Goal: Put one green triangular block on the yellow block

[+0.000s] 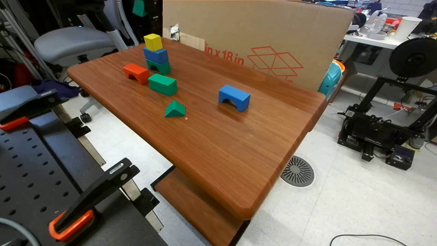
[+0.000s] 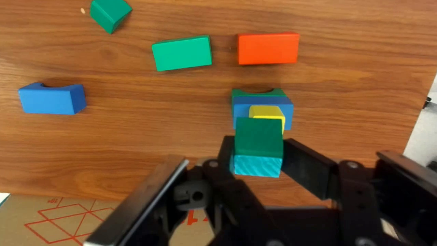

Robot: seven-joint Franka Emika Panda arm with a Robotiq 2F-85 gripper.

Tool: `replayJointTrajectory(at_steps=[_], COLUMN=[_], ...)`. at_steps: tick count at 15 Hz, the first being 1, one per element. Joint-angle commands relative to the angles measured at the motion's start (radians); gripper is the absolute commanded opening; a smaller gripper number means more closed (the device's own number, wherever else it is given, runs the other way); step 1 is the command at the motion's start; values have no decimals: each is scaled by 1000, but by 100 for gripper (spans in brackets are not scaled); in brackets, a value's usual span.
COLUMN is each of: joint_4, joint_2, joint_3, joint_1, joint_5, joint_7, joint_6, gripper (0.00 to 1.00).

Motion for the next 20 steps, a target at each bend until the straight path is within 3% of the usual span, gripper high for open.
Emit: replayJointTrajectory(at_steps=[1,20], joint_4=[60,142], joint_2=[66,184], joint_3=[-12,-24], joint_1=[19,54], joint_5=[-54,-60], joint_7=[18,28], joint_6=[15,7], gripper=[15,15])
